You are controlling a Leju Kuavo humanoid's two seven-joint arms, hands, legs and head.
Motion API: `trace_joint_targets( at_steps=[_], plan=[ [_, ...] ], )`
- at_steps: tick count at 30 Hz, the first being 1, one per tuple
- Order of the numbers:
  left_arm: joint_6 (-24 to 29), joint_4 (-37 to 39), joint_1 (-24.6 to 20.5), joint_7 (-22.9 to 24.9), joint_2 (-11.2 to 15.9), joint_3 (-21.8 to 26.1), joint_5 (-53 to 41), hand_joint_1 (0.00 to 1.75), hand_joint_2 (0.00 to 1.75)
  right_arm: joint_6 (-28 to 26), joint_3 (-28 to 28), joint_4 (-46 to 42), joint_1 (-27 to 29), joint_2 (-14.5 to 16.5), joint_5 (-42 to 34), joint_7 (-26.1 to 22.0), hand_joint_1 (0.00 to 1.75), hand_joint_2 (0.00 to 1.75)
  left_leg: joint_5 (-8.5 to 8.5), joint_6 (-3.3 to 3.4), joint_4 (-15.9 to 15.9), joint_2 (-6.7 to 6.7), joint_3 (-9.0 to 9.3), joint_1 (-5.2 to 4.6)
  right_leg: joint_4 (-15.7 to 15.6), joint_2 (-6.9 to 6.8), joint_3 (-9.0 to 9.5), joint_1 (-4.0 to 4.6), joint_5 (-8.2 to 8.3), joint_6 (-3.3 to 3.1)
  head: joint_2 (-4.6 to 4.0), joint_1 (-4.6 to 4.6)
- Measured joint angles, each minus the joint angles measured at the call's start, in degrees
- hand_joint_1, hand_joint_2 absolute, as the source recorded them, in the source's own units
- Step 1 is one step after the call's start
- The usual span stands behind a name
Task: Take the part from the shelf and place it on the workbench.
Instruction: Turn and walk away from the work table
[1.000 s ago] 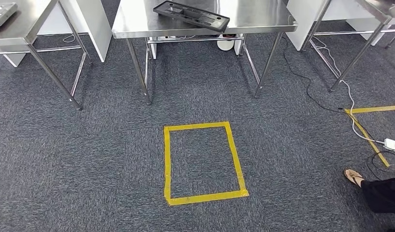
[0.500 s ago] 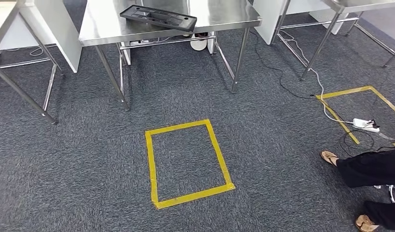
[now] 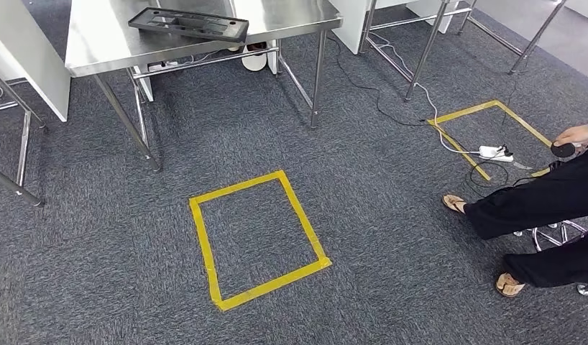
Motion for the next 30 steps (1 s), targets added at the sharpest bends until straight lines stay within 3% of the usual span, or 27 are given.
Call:
trace_joint_targets(
  at_steps=[2,3,5,7,9,10,11,12,14,16,18,19,21,23,25,26,28,30],
  plan=[
    [0.0,0.0,-0.13,0.0,-0.02,0.0,0.01,0.0,0.0,0.01,0.0,0.02,0.03,0.02,0.02,0.0,0.0,0.0,-0.05,-0.71,-0.02,0.84,0.23,-0.09,-0.57,0.45,-0.15,0.28,0.48,-0.85,0.0,-0.17],
    [-0.03,0.0,-0.22,-0.01,-0.03,0.0,0.01,0.0,0.0,0.02,0.0,0.03,0.11,0.0,0.05,0.0,0.0,0.0,-0.2,-1.11,0.07,0.88,0.29,0.07,-0.65,1.01,-0.17,-0.06,0.64,-1.32,0.0,-0.22],
    [-0.11,0.0,-0.29,-0.04,-0.03,0.0,0.03,0.0,0.0,0.02,-0.02,0.03,0.13,-0.04,0.14,0.0,0.0,0.0,-2.04,-1.78,2.08,-1.07,-0.42,0.4,-0.89,2.03,-0.04,-0.54,1.07,-2.22,0.0,-0.35],
    [-0.14,0.0,-0.19,-0.09,0.03,0.0,0.08,0.0,0.0,0.03,-0.03,0.02,0.03,-0.02,0.21,0.0,0.0,0.0,-6.21,-2.11,8.65,-4.16,-3.16,0.59,-0.9,3.09,-0.24,-0.62,1.44,-2.85,0.0,-0.47],
    [-0.14,0.0,-0.05,-0.09,0.07,0.0,0.15,0.0,0.0,0.05,-0.03,0.03,0.05,0.02,0.24,0.02,0.0,0.0,-9.21,-2.22,15.79,-5.37,-6.26,0.64,-0.79,4.32,-0.5,-0.48,1.6,-3.09,0.0,-0.44],
    [-0.13,0.0,0.0,-0.09,0.08,0.01,0.16,0.0,0.0,0.06,-0.03,0.04,0.12,0.03,0.23,0.03,0.0,0.0,-9.01,-2.23,16.92,-5.5,-6.74,0.68,-0.67,5.01,-0.55,-0.45,1.62,-3.1,0.0,-0.45],
    [-0.13,0.0,0.02,-0.09,0.09,0.01,0.18,0.0,0.0,0.06,-0.03,0.04,0.19,0.03,0.23,0.05,0.0,0.0,-7.67,-2.21,15.77,-5.59,-6.2,0.77,-0.51,5.73,-0.56,-0.46,1.61,-3.08,0.0,-0.44],
    [-0.13,0.0,0.04,-0.09,0.11,0.02,0.18,0.0,0.0,0.07,-0.03,0.04,0.21,0.04,0.24,0.07,0.0,0.0,-5.48,-2.19,12.53,-5.98,-4.69,0.94,-0.28,6.54,-0.58,-0.49,1.6,-3.06,0.0,-0.45],
    [-0.12,0.0,0.04,-0.07,0.16,0.01,0.22,0.0,0.0,0.08,-0.03,0.03,0.06,0.09,0.27,0.09,0.0,0.0,-2.2,-2.17,5.16,-8.2,-1.43,1.38,0.38,7.98,-0.97,-0.32,1.48,-2.78,0.0,-0.44],
    [-0.1,0.0,0.03,0.01,0.17,0.0,0.29,0.0,0.0,0.09,-0.03,0.03,-0.05,0.07,0.32,0.11,0.0,0.0,-1.52,-1.96,2.05,-9.64,-0.31,1.32,0.8,9.16,-1.85,-0.12,1.6,-2.01,0.0,-0.39],
    [-0.1,0.0,0.0,0.14,0.11,0.01,0.3,0.0,0.0,0.16,-0.03,0.04,0.11,-0.02,0.34,0.21,0.0,0.0,-1.31,-1.22,1.8,-8.7,-0.47,0.95,0.74,10.09,-2.58,-0.23,1.99,-1.07,0.0,-0.38],
    [-0.11,0.0,-0.02,0.21,0.06,0.02,0.23,0.0,0.0,0.22,-0.03,0.05,0.25,-0.08,0.34,0.3,0.0,0.0,-1.04,-0.67,1.56,-8.07,-0.49,0.88,1.12,9.59,-2.99,-0.28,1.85,-0.8,0.0,-0.38],
    [-0.17,0.0,-0.04,0.29,-0.02,0.01,-0.07,0.0,0.0,0.31,-0.04,0.09,0.33,-0.15,0.29,0.47,0.0,0.0,-0.51,0.24,1.06,-6.62,-0.58,0.96,4.87,7.12,-5.07,-0.22,-0.05,-0.84,0.0,-0.08],
    [-0.29,0.0,-0.03,0.61,-0.01,-0.02,-0.5,0.0,0.0,0.35,-0.11,0.1,0.22,-0.16,0.15,0.75,0.0,0.0,-0.36,0.58,1.04,-5.09,-0.86,0.7,12.15,4.83,-8.61,-0.2,-3.28,-1.2,0.0,0.18],
    [-0.37,0.0,-0.01,1.25,-0.01,-0.08,-0.99,0.0,0.0,0.43,-0.31,0.12,0.3,-0.26,-0.02,1.22,0.0,0.0,-0.33,0.64,1.07,-3.53,-1.07,0.48,16.81,4.24,-10.42,-0.23,-4.76,-0.98,0.0,0.15],
    [-0.38,0.0,-0.02,1.56,-0.01,-0.16,-1.2,0.0,0.0,0.49,-0.42,0.14,0.42,-0.31,-0.1,1.49,0.0,0.0,-0.32,0.65,1.08,-2.81,-1.1,0.43,16.24,4.04,-9.75,-0.23,-4.36,-0.66,0.0,0.16],
    [-0.38,0.0,-0.06,2.05,-0.04,-0.46,-1.43,0.0,0.0,0.68,-0.67,0.17,0.55,-0.42,-0.15,2.09,0.0,0.0,-0.32,0.6,1.09,-1.61,-0.97,0.38,9.13,2.54,-5.37,-0.19,-1.96,-0.1,0.0,0.18],
    [-0.27,0.0,-0.12,2.57,-0.14,-0.72,-1.47,0.0,0.0,0.9,-0.85,0.19,0.34,-0.5,-0.02,2.83,0.0,0.0,-0.47,0.22,1.18,-0.51,-0.78,0.07,2.17,0.25,-1.63,0.25,-0.09,-0.34,0.0,0.14]
  ],
)
